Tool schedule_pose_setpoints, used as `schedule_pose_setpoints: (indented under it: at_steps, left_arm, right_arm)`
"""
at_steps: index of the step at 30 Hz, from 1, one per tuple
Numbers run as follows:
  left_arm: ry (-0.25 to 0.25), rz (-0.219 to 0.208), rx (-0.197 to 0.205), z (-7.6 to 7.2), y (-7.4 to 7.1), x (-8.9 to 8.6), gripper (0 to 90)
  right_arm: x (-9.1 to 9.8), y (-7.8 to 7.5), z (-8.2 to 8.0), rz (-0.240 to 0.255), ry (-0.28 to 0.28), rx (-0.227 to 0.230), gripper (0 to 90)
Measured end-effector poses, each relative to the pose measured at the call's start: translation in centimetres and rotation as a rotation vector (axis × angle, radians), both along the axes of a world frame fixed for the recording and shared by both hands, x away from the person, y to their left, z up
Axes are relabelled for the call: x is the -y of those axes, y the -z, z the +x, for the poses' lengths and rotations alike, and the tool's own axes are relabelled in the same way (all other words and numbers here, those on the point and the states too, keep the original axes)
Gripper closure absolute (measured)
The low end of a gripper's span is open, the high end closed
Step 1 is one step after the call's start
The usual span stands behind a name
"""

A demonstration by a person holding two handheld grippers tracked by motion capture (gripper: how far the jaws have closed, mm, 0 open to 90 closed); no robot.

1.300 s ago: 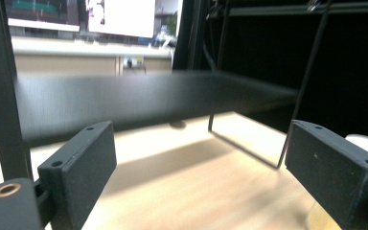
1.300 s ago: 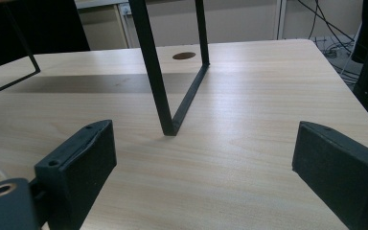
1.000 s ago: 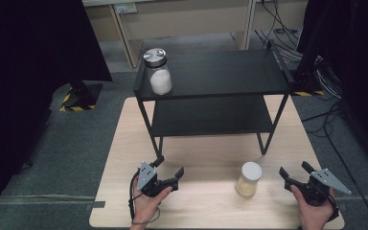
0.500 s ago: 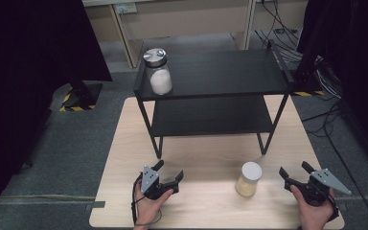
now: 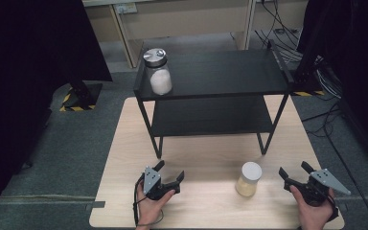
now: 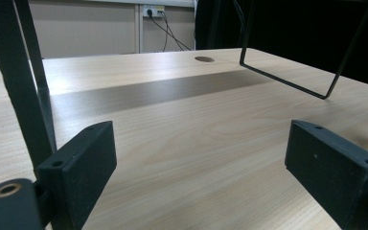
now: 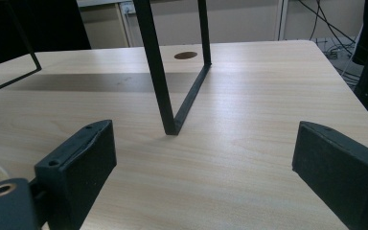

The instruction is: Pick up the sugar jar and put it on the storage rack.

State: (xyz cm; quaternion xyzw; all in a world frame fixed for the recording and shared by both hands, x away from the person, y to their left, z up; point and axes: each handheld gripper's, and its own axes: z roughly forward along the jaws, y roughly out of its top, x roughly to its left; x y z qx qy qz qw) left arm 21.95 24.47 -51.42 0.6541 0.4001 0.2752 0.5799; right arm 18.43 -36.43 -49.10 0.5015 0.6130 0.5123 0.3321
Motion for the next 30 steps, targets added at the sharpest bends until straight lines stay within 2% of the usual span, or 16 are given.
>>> schedule_pose_setpoints:
  at_steps: [12, 30]
  left_arm:
    - [-0.002, -0.006, -0.014, 0.09, -0.12, -0.06, 10.3]
    - [-0.005, -0.009, -0.012, 0.04, -0.06, -0.07, 10.4]
  right_arm:
    - [0.00, 0.01, -0.01, -0.001, -0.001, 0.001, 8.1]
    - [0.01, 0.01, -0.01, 0.000, -0.002, 0.001, 8.1]
